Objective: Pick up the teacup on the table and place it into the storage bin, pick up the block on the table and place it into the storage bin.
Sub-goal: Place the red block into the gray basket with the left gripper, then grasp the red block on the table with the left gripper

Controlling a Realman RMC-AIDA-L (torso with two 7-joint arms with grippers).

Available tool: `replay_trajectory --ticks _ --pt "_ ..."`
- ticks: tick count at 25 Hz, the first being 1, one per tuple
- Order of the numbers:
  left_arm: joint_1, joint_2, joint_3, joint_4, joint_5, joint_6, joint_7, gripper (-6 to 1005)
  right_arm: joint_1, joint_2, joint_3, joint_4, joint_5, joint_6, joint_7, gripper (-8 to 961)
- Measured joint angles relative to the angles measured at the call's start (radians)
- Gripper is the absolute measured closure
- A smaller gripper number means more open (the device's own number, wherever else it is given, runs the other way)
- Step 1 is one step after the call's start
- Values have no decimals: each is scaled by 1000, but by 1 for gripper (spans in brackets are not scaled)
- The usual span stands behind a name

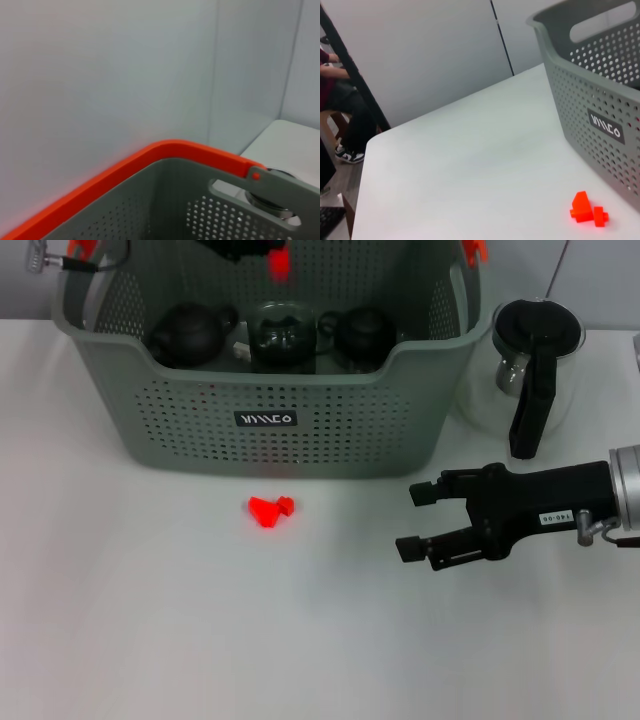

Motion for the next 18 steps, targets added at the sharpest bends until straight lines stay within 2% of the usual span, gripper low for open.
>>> replay_trajectory --ticks 6,9,10,12,15,17,18 --pt "-2 -1 11 -9 1 -22 -40 786 1 -9 -5 0 -2 -17 -15 29" --pt "9 -10 14 30 0 -3 -65 556 8 -17 -11 -6 -2 -46 -15 29" --pt "17 -15 14 51 -5 13 -75 515 9 -20 -14 -10 -2 -57 -14 29" --pt "38 -31 11 101 -23 58 -86 432 9 -25 -14 -19 -2 -75 -9 29" --pt "109 -79 21 218 -80 139 -59 308 6 -33 -7 -25 1 -99 -1 29" --pt "171 -109 64 320 -106 205 -9 220 3 -33 -2 -25 6 -98 0 29" --pt "171 -109 64 320 -106 205 -9 177 1 -32 1 -25 8 -91 1 29"
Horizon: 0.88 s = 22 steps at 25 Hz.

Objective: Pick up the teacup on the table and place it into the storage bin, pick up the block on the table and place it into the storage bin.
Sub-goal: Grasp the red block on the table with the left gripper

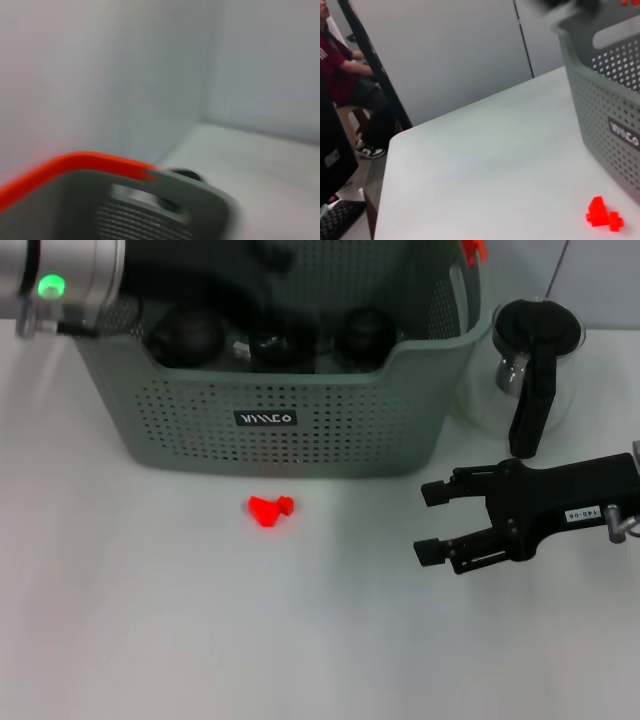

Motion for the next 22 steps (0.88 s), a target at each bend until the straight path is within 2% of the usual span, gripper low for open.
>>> replay_trajectory --ticks 1,3,8,13,19,22 --pt "48 -15 44 76 -3 59 30 133 0 1 3 0 -1 9 5 29" --pt "120 -24 137 172 0 136 58 83 3 3 3 0 -6 20 22 29" --pt "203 -33 231 212 16 167 136 53 1 5 -9 8 -25 36 52 29" --pt "201 -33 262 184 86 190 243 55 -6 4 -13 9 -35 36 81 30" --pt "156 -30 338 177 239 146 331 58 -1 9 -16 10 -36 48 122 30" --pt "128 -26 373 138 315 99 351 59 0 13 -25 10 -36 52 126 30"
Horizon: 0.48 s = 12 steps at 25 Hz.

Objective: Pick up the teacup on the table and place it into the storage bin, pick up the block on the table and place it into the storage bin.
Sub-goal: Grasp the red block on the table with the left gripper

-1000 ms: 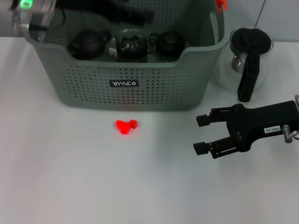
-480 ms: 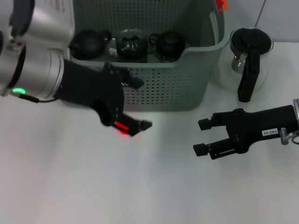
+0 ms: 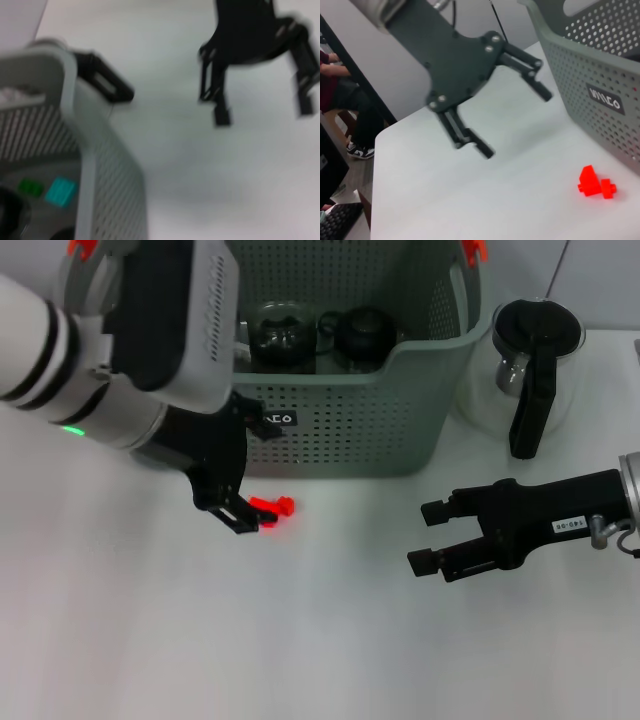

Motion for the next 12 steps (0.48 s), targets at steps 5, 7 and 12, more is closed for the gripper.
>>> replay_trajectory --ticks 5,7,12 --pt "-32 -2 60 -95 67 -97 28 61 0 4 2 0 1 8 5 30" --pt "-40 -2 95 -127 89 -123 32 61 1 4 4 0 3 8 5 30" --pt "-60 -4 167 -190 130 -156 33 62 -1 5 6 1 7 10 5 30"
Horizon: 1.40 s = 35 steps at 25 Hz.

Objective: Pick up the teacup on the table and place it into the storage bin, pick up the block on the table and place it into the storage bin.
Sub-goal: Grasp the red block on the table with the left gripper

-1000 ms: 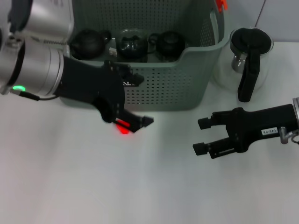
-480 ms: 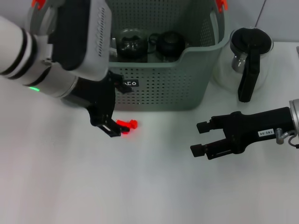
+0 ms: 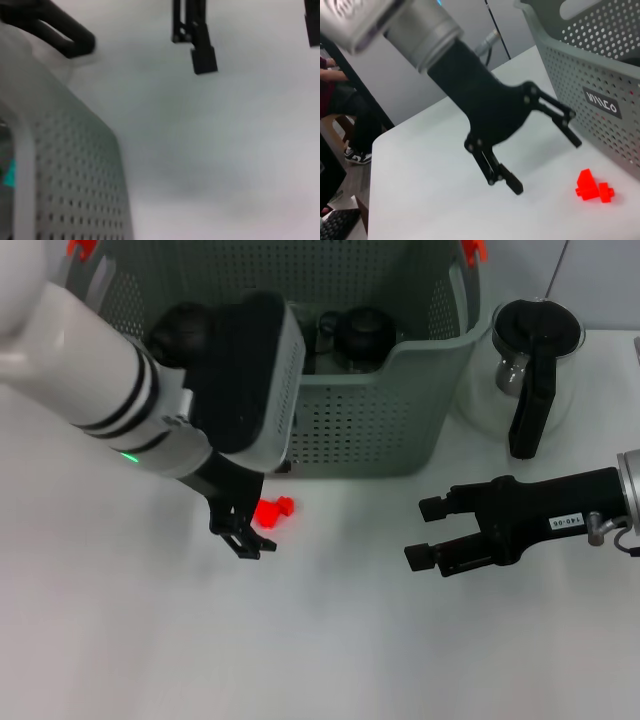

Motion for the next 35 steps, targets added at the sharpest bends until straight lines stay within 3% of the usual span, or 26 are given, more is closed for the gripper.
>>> replay_trajectory --ticks 17,35 --pt "-115 0 83 -241 90 -111 2 64 -5 11 0 1 -2 13 23 30" --pt "-146 -3 139 -340 108 -234 -10 81 -9 16 -1 2 1 29 23 30"
